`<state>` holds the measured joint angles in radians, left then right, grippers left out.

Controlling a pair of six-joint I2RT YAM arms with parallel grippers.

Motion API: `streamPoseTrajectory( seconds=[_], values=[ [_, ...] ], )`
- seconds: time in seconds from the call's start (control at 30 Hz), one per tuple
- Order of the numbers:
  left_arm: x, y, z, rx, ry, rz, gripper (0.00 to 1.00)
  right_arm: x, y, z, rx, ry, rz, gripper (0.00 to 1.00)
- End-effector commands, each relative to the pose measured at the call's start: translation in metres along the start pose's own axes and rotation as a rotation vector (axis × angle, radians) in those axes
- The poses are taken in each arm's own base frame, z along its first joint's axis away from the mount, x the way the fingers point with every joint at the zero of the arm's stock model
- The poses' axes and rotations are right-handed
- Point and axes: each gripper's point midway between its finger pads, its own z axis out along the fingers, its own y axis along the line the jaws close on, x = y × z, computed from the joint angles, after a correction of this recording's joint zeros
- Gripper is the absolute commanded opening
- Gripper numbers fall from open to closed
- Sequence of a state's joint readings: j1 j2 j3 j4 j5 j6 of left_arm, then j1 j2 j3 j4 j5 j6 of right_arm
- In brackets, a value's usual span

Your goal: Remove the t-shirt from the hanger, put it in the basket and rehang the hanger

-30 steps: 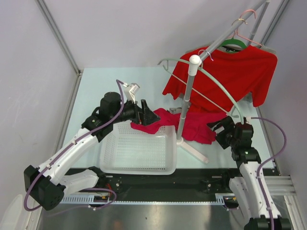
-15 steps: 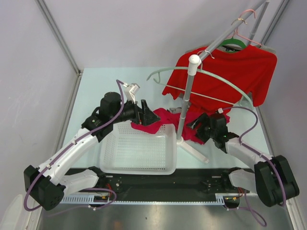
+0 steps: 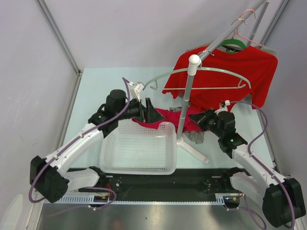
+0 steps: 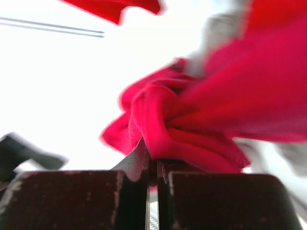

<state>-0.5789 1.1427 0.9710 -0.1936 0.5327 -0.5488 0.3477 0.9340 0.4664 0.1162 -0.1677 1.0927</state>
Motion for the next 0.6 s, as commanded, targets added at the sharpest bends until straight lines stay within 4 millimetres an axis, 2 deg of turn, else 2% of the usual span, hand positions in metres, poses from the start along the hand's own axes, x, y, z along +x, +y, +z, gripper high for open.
streamPoseTrajectory(
  seconds=[0.0, 0.1, 0.23, 0.57],
  values=[
    [-0.024, -0.031, 0.011, 0.142, -0.044, -0.008, 0.96, -0.012, 0.076, -0.013, -0.272, 0.015, 0.023, 0.0],
    [-0.031, -0.04, 0.019, 0.177, -0.073, 0.013, 0.98, -0.007, 0.108, -0.016, -0.378, 0.051, 0.043, 0.0],
    [-0.032, -0.04, 0.025, 0.187, -0.11, 0.037, 1.0, -0.003, 0.137, -0.016, -0.452, 0.075, 0.049, 0.0],
    [-0.021, -0.019, 0.032, 0.141, -0.154, -0.024, 1.0, 0.009, 0.163, -0.002, -0.519, 0.138, 0.12, 0.0]
  ],
)
